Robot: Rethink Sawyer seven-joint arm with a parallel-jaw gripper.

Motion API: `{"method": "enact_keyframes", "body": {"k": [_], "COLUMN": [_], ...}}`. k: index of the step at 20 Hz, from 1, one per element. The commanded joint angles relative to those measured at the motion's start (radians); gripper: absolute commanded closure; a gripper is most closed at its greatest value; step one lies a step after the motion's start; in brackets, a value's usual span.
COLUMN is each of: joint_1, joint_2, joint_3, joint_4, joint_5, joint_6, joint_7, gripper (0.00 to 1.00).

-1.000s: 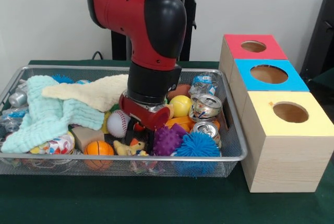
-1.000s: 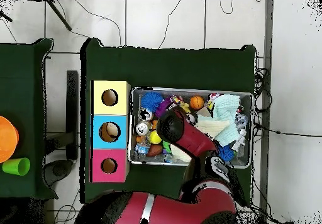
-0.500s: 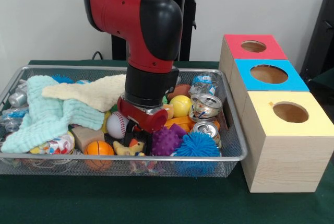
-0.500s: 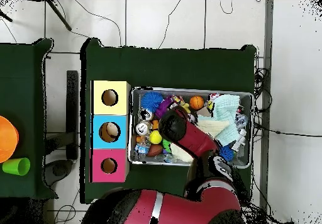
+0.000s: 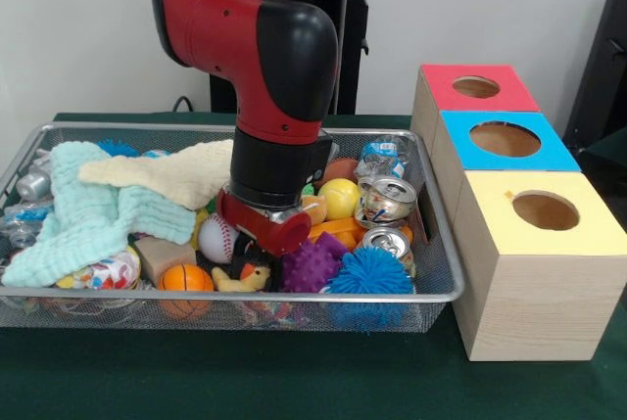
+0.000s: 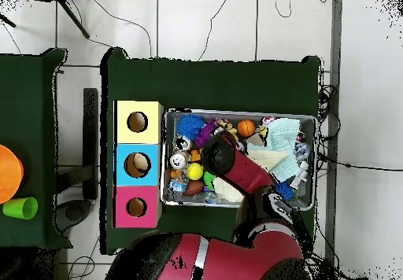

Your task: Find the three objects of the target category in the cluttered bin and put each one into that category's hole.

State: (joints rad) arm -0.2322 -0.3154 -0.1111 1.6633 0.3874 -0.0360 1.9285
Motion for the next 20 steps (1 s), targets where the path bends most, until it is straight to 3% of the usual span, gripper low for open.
{"method": "enact_keyframes", "body": {"k": [1,2,14,20], "joint_1": [-0.007,0.002,0.008,0.065], "joint_2": [0.196,0.196,0.192,0.171], "joint_3": [0.100,0.091,0.090,0.015], "joint_4": [-0.061,-0.065,-0.064,-0.073], "joint_5": [0.009,0.012,0.022,0.083], "joint_6": [-0.020,-0.014,0.010,0.129], "joint_7": [0.162,0.159,0.166,0.185], "gripper": [0.00,1.00,1.00,1.00]}}
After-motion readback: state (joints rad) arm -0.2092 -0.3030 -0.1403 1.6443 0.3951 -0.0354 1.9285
